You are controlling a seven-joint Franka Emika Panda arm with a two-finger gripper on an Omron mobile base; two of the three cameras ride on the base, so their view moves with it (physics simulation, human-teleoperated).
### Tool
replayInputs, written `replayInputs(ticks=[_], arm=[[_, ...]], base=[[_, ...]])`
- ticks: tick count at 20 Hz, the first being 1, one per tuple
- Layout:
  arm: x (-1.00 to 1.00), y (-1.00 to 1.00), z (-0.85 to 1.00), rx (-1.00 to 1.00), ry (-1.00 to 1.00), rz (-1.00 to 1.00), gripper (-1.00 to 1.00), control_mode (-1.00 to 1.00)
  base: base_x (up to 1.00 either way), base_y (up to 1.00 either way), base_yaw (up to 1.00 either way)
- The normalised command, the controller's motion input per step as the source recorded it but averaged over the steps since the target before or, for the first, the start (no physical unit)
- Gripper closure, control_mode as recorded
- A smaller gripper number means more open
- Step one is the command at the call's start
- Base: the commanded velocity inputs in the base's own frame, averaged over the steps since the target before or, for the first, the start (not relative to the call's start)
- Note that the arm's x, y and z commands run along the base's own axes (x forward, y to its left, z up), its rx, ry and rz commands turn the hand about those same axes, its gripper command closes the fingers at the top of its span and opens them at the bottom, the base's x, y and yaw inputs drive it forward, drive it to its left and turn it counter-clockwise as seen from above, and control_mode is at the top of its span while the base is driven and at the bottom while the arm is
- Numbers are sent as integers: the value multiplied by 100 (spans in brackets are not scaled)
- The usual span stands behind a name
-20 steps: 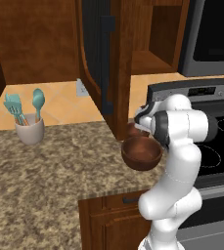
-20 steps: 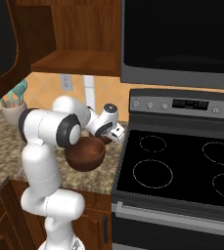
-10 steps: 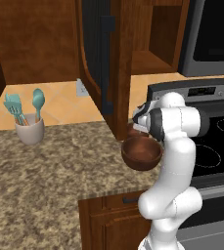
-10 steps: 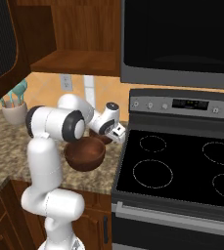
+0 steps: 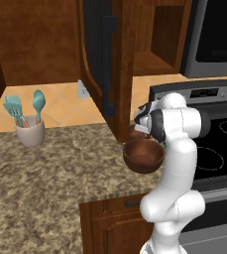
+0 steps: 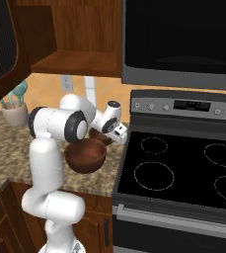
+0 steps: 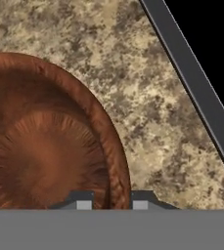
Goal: Pick up the bowls on the counter and stack them on top of one another in the open cabinet. Place the smaller bowl on top of the larger bowl.
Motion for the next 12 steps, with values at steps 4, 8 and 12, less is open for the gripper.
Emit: replayInputs(ticks=[4,8,12], arm=[[-2,0,2,0,-3,0,100,-100],[-25,-2,47,2,-24,0,100,-100],[-45,-4,72,2,-32,0,100,-100]], base=[[0,0,0],[0,0,0],[0,0,0]])
